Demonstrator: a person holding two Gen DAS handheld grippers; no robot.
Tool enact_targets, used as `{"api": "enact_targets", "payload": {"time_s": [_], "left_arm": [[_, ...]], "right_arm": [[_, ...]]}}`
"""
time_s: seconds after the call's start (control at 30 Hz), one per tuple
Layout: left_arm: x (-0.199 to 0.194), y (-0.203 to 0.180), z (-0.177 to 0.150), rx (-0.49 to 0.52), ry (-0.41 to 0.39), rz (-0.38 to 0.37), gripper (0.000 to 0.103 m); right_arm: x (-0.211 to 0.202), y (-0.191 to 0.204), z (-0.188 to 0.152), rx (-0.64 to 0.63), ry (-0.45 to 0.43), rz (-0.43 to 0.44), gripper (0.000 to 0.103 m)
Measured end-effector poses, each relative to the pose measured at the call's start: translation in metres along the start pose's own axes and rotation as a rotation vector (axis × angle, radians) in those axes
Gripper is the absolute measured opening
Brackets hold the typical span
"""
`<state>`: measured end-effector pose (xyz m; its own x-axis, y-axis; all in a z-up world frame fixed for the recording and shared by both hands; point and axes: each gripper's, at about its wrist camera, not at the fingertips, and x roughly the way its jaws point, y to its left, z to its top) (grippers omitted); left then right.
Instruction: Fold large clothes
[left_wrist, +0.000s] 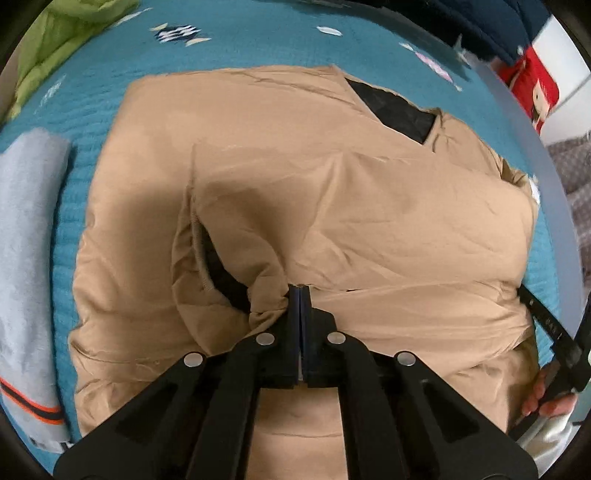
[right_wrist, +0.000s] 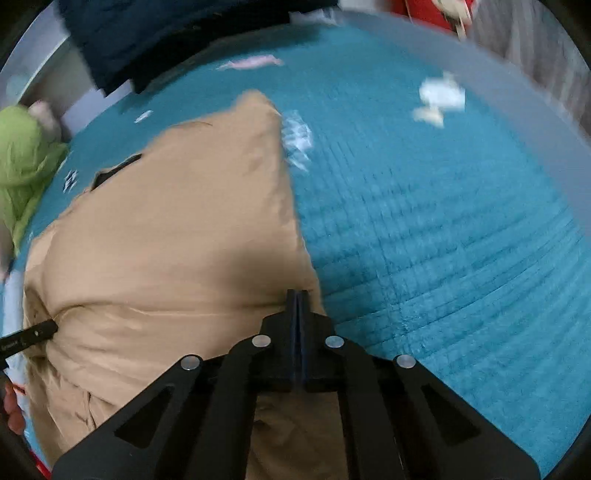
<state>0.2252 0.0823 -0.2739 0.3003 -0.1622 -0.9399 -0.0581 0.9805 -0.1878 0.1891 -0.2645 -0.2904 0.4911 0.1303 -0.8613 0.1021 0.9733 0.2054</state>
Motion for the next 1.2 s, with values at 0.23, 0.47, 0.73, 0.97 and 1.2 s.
{"api": "enact_targets", "payload": {"time_s": [0.23, 0.47, 0.73, 0.97, 1.2], "left_arm": [[-0.055, -0.039, 0.015, 0.110, -0.144, -0.050, 0.009], [0.003, -0.028, 0.040, 0.042, -0.058, -0.001, 0.013], [-0.006, 0.007, 0.046, 0.011, -0.097, 0.111, 0.007], [0.014, 0.007, 0.051, 0.018, -0.073, 0.114, 0.006], [-0.016, 0.008, 0.051, 0.033, -0.035, 0.074, 0.036]], "right_arm": [[-0.068, 0.056, 0.034, -0.074, -0.177, 0.196, 0.004], [0.000, 0.134, 0.035, -0.168, -0.037, 0.298, 0.003], [-0.005, 0.068, 0.059, -0.064, -0.123, 0.084, 0.000], [0.024, 0.028, 0.063, 0.003, -0.048, 0.060, 0.000], [-0.009, 0.038, 0.073, -0.024, -0.047, 0.062, 0.040]]}}
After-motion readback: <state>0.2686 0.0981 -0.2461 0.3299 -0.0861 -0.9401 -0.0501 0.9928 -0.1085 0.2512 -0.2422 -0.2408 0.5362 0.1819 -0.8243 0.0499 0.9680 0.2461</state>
